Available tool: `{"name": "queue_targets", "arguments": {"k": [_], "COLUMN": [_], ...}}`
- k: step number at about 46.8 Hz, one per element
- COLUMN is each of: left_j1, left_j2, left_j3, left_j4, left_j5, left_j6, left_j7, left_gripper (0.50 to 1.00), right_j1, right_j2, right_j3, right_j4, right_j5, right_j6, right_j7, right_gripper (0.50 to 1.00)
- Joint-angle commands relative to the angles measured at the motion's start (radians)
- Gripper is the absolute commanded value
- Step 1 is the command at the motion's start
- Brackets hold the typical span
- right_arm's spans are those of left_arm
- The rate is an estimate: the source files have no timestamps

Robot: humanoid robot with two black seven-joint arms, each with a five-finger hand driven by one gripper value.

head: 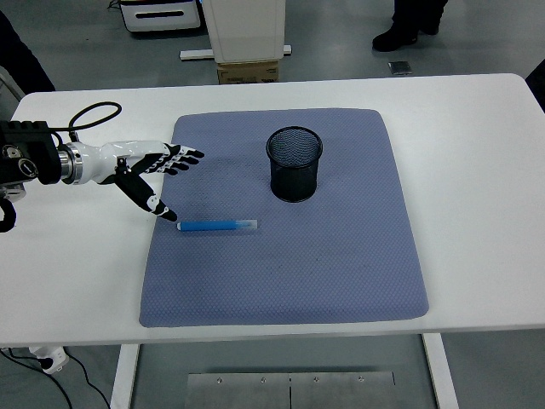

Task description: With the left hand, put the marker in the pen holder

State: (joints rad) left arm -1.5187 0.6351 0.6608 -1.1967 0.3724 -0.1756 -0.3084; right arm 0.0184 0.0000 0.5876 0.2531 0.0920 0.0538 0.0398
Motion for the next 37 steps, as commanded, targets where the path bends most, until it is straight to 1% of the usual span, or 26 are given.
{"name": "queue_targets", "arguments": {"k": [1,8,14,19,26,33,37], "left_j1": [0.000,-0.005,-0.029,-0.035,-0.041,-0.041,-0.040], "left_j2": [-0.017,-0.049,-0.051,-0.051,-0.064,-0.080,-0.081], "left_j3": [0.000,0.000,-0.001,-0.006,-0.015,-0.018,-0.033], "left_j4": [0.000,0.000,0.000,0.003,0.003,0.009,0.006], "left_j5": [0.010,0.011,0.011,0.010,-0.009,-0.101,-0.141], "left_j6": [0.001,0.001,-0.004,-0.024,-0.016,-0.018,-0.034], "left_j7": [0.002,0.002,0.000,0.000,0.000,0.012,-0.006], "left_gripper": [1.000,1.000,1.000,1.000,1.000,1.000,1.000], "right_j1": [0.000,0.000,0.000,0.000,0.000,0.000,0.000], "right_j2": [0.000,0.000,0.000,0.000,0.000,0.000,0.000], "right_j3": [0.000,0.001,0.000,0.000,0.000,0.001,0.000], "right_j4": [0.000,0.000,0.000,0.000,-0.001,0.000,0.000], "right_j5": [0.000,0.000,0.000,0.000,0.000,0.000,0.000], "right_j6": [0.000,0.000,0.000,0.000,0.000,0.000,0.000], "right_j7": [0.000,0.000,0.000,0.000,0.000,0.000,0.000], "right_gripper": [1.000,1.000,1.000,1.000,1.000,1.000,1.000]}}
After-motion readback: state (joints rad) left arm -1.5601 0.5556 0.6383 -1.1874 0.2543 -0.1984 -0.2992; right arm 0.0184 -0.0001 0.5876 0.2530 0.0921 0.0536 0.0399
